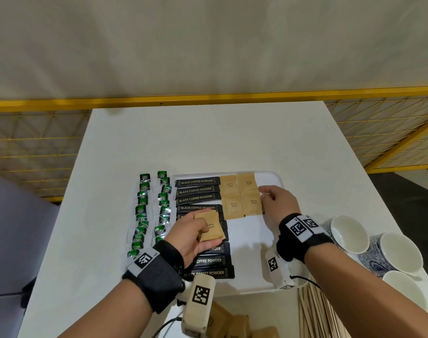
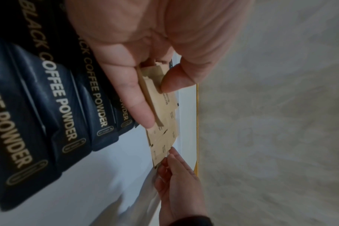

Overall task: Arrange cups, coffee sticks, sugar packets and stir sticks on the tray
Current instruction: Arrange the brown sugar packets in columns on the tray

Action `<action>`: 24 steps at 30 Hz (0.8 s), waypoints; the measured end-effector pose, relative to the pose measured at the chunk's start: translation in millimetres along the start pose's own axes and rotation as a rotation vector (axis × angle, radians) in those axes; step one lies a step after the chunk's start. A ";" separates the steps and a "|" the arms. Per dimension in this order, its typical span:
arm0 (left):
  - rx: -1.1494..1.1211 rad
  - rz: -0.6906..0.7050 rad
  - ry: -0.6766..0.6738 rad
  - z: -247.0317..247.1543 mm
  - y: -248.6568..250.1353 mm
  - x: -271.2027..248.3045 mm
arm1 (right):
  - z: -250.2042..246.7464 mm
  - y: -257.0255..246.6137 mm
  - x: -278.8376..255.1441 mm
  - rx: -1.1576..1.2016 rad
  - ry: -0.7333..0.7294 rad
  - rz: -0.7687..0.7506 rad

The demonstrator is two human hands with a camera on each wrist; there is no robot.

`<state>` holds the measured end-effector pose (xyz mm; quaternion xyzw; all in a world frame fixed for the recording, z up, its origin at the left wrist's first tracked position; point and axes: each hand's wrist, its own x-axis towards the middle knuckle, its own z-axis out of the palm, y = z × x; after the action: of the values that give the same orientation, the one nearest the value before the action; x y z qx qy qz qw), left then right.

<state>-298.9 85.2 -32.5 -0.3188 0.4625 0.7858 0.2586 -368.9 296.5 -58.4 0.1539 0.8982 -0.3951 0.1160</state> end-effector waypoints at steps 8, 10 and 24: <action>-0.040 0.021 -0.036 -0.8 -1.4 0.3 | -2.5 -4.5 -5.4 0.053 0.034 0.000; -0.058 0.027 -0.031 -0.7 -2.2 0.1 | -4.1 -9.9 -12.8 0.078 0.042 -0.070; 0.001 0.128 -0.040 1.8 -9.4 -5.8 | 18.7 -27.0 -68.0 0.657 -0.430 0.046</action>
<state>-288.9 90.4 -32.8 -0.2729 0.4772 0.8066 0.2173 -314.2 252.7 -30.1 0.1165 0.6756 -0.6820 0.2547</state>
